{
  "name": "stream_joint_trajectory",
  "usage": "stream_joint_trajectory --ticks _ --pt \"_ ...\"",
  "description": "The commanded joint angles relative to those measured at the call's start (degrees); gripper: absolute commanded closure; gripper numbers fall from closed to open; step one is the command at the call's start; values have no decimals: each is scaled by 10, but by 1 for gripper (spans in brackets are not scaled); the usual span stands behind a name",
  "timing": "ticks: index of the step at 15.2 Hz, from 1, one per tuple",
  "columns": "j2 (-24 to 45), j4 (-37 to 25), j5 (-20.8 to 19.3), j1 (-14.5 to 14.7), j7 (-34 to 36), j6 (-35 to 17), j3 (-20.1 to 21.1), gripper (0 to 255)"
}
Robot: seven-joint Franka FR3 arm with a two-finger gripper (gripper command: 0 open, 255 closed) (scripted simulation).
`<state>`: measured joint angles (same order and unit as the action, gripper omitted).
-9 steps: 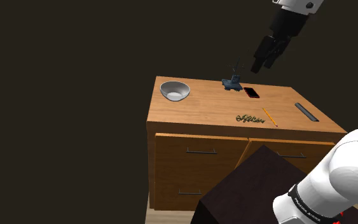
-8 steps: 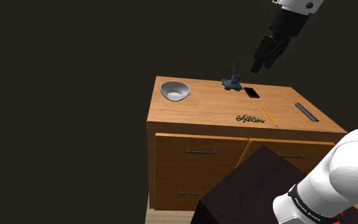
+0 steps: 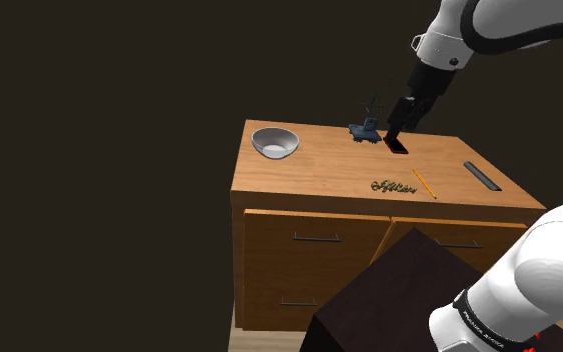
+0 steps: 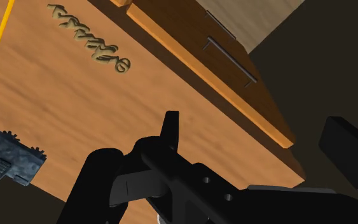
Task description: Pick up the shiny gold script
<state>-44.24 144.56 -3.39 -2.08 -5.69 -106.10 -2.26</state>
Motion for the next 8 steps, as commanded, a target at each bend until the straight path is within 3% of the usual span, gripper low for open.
stream_joint_trajectory --ticks 1,8 --pt "12 22 -15 -8 -7 -33 -7 0" --pt "89 78 -75 -45 -31 -162 -39 0"
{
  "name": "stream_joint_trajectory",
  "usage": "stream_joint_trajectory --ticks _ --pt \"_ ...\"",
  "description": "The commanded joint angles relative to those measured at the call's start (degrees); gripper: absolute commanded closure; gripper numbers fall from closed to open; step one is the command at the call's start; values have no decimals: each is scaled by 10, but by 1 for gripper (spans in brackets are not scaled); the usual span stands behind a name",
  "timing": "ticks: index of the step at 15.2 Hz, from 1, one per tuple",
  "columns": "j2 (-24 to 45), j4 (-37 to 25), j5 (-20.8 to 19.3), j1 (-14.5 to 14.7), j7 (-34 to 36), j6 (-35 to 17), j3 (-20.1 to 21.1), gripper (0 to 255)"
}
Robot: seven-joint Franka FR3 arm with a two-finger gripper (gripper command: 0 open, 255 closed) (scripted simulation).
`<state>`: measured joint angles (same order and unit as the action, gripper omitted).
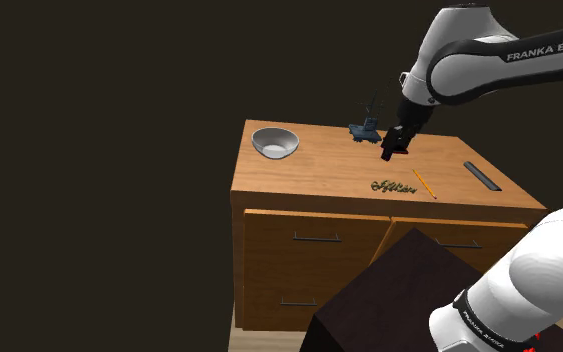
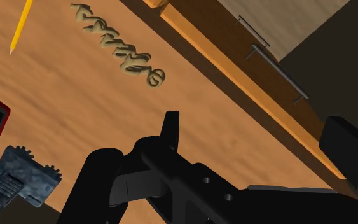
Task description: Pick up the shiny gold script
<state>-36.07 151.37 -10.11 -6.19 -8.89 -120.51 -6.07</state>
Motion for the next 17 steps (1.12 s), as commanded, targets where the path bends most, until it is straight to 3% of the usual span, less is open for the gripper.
stream_joint_trajectory --ticks 1,9,17 --pt "21 15 -17 -10 -2 -37 -6 0" --pt "167 24 -97 -63 -9 -195 -41 0" --pt "330 -18 -185 -112 14 -324 -71 0"
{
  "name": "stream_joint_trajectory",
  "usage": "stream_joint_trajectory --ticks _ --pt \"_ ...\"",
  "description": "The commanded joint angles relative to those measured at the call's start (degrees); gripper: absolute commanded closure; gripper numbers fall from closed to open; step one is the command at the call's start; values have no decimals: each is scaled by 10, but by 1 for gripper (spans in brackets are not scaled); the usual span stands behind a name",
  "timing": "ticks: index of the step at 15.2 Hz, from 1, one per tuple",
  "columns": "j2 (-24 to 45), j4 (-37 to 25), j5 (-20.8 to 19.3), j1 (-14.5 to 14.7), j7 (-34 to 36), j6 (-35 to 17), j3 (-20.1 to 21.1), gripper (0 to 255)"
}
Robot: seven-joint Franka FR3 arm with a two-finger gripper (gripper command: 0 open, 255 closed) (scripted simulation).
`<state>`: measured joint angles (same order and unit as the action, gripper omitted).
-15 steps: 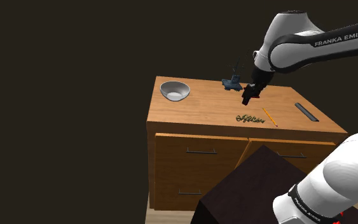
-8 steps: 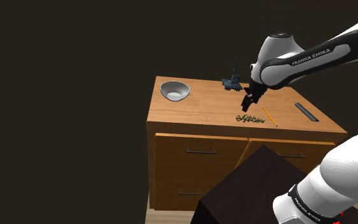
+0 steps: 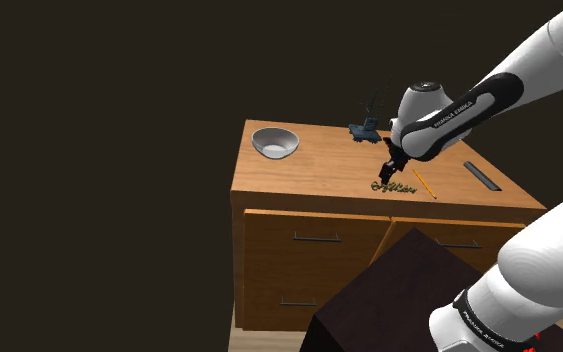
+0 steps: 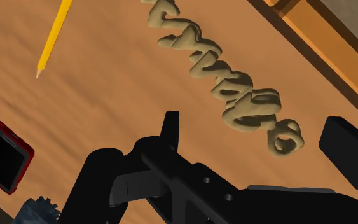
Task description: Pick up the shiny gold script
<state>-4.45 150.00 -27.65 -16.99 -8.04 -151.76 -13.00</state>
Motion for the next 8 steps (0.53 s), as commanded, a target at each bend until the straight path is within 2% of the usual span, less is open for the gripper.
stream_joint_trajectory --ticks 1,8 --pt "22 -3 -14 -4 10 -20 -2 0" --pt "79 -4 -48 -8 46 -75 -7 0"
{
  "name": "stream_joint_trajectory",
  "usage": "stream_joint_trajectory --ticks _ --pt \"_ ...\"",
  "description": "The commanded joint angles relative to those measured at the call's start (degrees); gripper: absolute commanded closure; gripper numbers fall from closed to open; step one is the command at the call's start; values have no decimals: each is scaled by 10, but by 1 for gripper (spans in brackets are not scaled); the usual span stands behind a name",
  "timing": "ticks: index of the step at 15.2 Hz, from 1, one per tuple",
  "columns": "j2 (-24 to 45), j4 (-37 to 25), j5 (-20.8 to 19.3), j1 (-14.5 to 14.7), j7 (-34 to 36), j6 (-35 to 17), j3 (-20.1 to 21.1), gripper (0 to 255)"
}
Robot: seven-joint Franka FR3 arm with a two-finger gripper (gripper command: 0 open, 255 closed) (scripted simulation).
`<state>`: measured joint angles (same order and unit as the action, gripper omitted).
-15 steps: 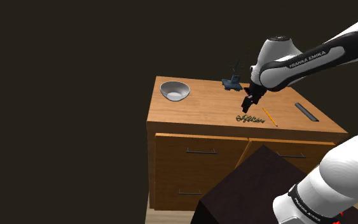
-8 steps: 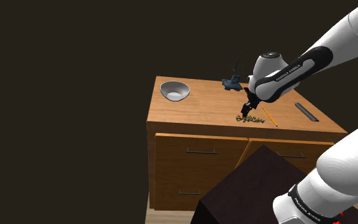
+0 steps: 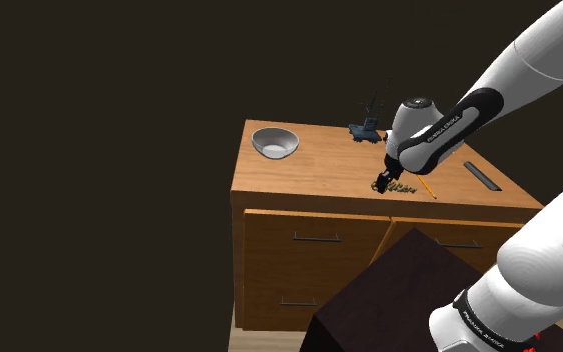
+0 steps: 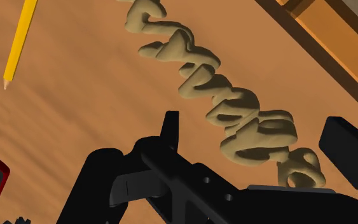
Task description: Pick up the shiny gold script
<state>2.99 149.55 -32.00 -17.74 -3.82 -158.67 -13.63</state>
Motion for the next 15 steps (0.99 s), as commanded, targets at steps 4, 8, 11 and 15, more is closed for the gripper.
stream_joint_trajectory --ticks 4,8,11,15 --pt "5 0 -3 0 3 -5 -1 255" --pt "5 0 -3 0 3 -5 -1 255" --pt "5 1 -4 -1 4 -6 -1 255" --pt "-30 2 18 1 -20 27 3 255"
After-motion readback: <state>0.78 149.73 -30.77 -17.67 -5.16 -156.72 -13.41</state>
